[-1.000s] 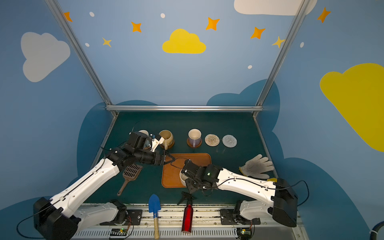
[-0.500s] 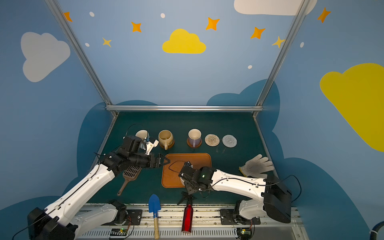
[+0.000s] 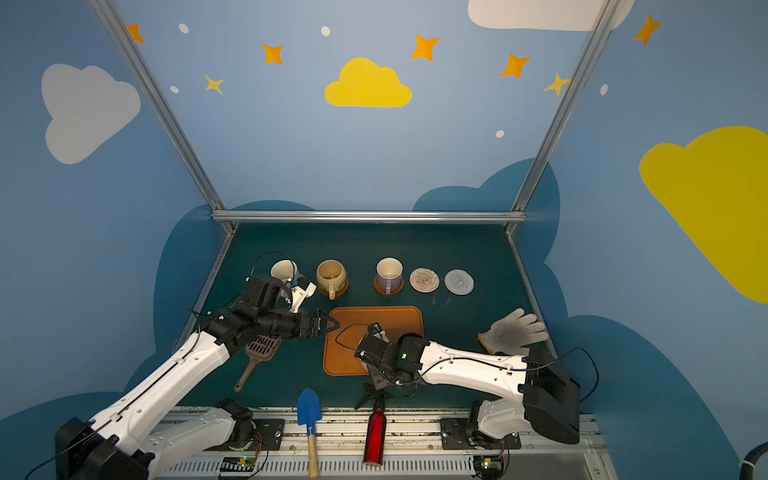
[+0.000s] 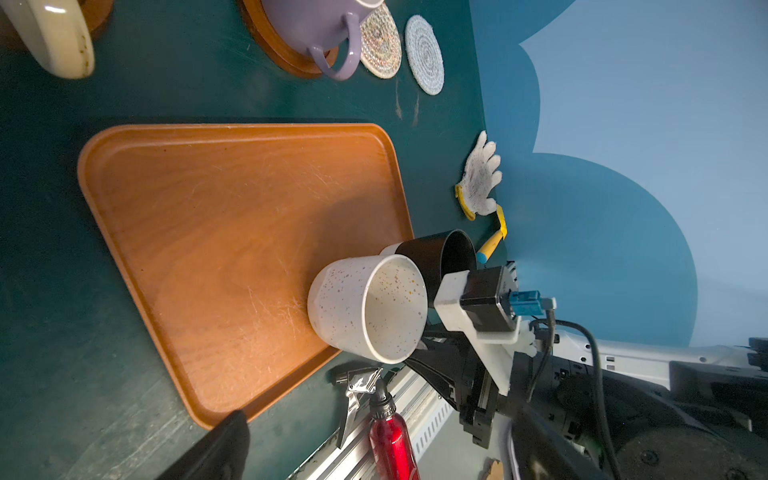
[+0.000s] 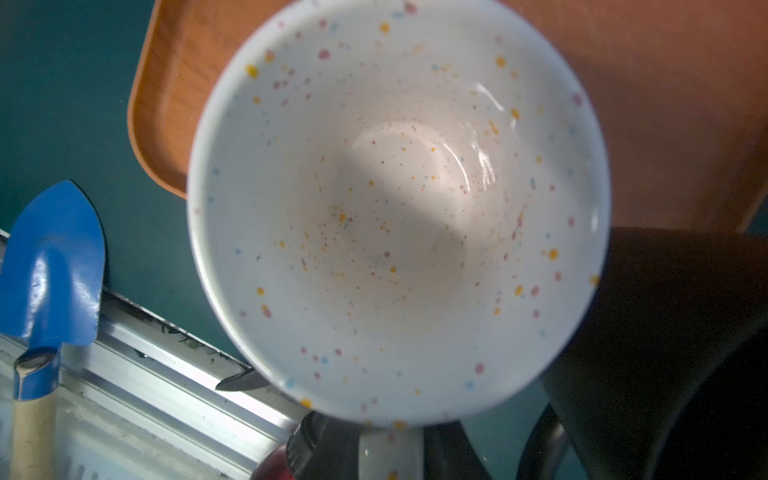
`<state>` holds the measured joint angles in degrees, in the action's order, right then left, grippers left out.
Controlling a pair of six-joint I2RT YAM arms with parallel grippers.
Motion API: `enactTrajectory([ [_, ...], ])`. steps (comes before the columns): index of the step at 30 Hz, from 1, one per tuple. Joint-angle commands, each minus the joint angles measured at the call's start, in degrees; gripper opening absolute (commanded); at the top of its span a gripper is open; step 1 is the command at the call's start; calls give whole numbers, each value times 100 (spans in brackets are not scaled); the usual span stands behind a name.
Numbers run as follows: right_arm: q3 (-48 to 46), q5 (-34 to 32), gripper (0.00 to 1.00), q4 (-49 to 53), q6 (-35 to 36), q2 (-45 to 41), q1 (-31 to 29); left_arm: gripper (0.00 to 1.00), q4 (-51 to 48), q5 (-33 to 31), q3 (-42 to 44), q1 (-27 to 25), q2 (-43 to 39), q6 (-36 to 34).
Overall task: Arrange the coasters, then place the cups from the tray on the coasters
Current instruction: 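Close the right gripper on the speckled mug's rim and lift it, then carry the speckled mug toward the multicolour woven coaster with the right gripper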
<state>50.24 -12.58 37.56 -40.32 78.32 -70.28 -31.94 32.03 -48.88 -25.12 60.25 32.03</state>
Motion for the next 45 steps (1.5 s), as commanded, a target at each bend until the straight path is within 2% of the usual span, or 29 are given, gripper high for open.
enactTrajectory([
  [1, 97, -110, 19, -327, -29, 279, -11, 97, 162, 143, 87, 25, -63, 94],
  [4, 284, -167, 27, -256, -12, 447, -3, 97, 144, 154, 98, 19, -61, 96],
  [9, 406, -165, 30, -293, 63, 641, -1, 97, 113, 154, 106, 25, -92, 82],
  [19, 535, -306, 11, -179, 112, 471, 15, 98, 184, 152, 156, 29, -100, 115],
  [25, 772, -434, 1, -51, 316, 314, 91, 97, 503, 458, 238, 23, -68, 232],
  [38, 1473, -441, 0, 263, 894, -68, 725, 96, 1229, 577, 208, 5, -177, 661],
  [45, 1759, -163, 0, 545, 1264, -318, 1324, 97, 1947, 67, 19, -496, -5, 927],
])
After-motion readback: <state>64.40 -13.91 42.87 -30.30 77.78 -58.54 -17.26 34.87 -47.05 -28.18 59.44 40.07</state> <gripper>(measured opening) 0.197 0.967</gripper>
